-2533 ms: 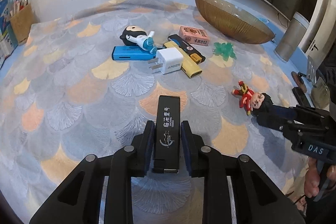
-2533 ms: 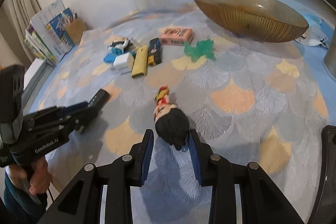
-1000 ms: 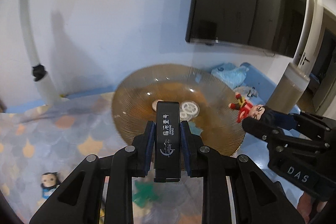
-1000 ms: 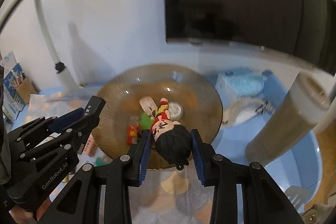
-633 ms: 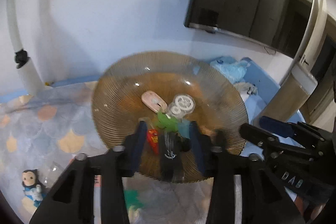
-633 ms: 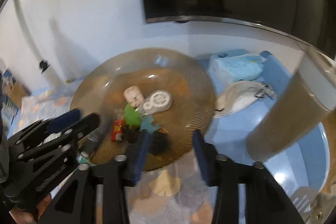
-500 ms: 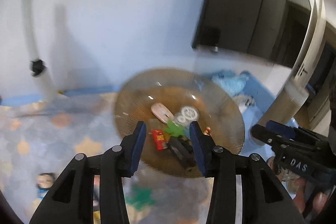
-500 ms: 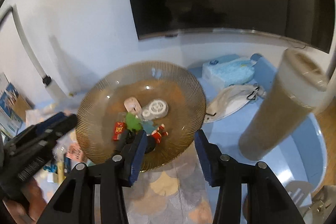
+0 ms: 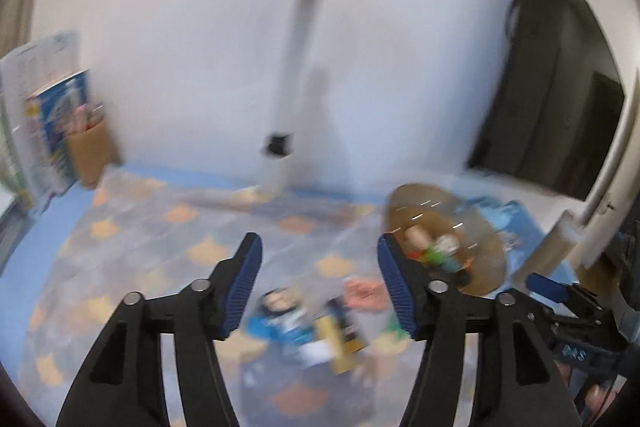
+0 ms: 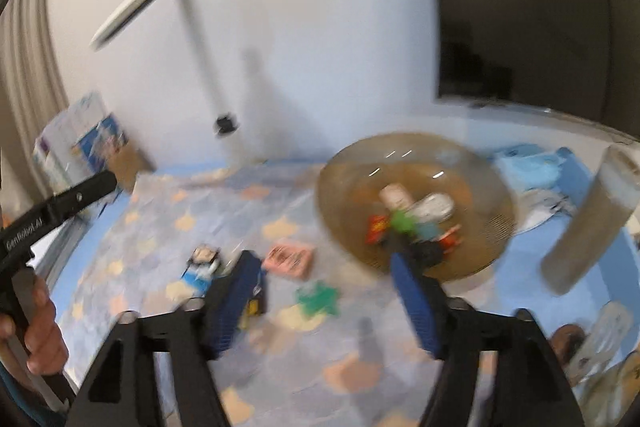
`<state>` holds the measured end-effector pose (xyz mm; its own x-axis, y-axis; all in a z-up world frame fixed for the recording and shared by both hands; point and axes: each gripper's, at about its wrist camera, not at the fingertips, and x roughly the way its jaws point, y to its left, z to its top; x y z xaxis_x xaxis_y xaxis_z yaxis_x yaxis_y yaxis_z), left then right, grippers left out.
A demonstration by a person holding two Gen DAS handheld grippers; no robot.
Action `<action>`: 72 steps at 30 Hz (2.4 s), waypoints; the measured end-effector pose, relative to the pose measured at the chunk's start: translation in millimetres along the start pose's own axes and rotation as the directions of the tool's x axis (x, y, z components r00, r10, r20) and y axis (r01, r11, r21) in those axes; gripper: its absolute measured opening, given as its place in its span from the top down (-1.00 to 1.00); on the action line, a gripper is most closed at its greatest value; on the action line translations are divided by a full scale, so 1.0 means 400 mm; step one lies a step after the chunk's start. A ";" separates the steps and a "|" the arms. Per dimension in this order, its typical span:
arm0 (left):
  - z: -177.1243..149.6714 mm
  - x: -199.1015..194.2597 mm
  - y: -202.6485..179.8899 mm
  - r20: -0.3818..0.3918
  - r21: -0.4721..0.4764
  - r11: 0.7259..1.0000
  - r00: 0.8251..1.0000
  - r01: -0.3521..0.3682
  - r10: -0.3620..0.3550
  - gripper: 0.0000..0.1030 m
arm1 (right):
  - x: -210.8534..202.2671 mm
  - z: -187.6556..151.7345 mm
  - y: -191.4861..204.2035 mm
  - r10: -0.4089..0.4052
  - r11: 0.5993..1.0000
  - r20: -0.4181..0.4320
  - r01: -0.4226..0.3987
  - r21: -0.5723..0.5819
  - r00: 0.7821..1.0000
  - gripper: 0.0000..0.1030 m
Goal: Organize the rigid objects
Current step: 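Bring both grippers back to the remaining items, then grasp the white-coat monkey figure with the left gripper while the right grasps the green gummy figure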
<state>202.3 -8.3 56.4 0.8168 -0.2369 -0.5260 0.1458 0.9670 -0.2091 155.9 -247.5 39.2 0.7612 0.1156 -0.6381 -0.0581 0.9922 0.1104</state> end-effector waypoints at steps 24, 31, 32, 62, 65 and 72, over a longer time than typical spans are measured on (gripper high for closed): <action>-0.305 0.148 0.213 -0.189 -0.072 0.987 0.974 -0.141 0.125 -0.22 | 0.246 -0.269 0.053 -0.015 0.998 -0.162 0.025 0.060 0.987 -0.58; -0.308 0.139 0.207 -0.190 -0.054 0.992 0.976 -0.115 0.103 -0.23 | 0.237 -0.272 0.057 -0.055 0.997 -0.152 0.064 0.050 0.987 -0.58; -0.308 0.141 0.205 -0.194 -0.051 0.992 0.976 -0.115 0.103 -0.23 | 0.238 -0.273 0.056 -0.059 0.996 -0.153 0.067 0.051 0.986 -0.58; -0.153 0.401 0.057 -0.386 -0.007 0.997 0.919 0.076 -0.073 -0.23 | 0.359 -0.137 -0.041 0.039 0.979 -0.260 0.015 0.203 0.965 -0.58; -0.155 0.416 0.037 -0.369 0.042 0.998 0.929 0.049 -0.030 -0.16 | 0.385 -0.127 -0.030 0.009 0.985 -0.260 0.036 0.168 0.966 -0.44; -0.149 0.407 0.033 -0.339 0.062 0.997 0.941 0.046 -0.022 0.01 | 0.390 -0.132 0.019 -0.052 0.998 -0.223 0.059 0.025 0.973 0.14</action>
<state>303.8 -39.8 -81.2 0.5762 -0.2760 -0.7693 0.2175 0.9591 -0.1812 239.9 -219.4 -99.7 0.6000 0.0715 -0.7968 0.0026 0.9958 0.0913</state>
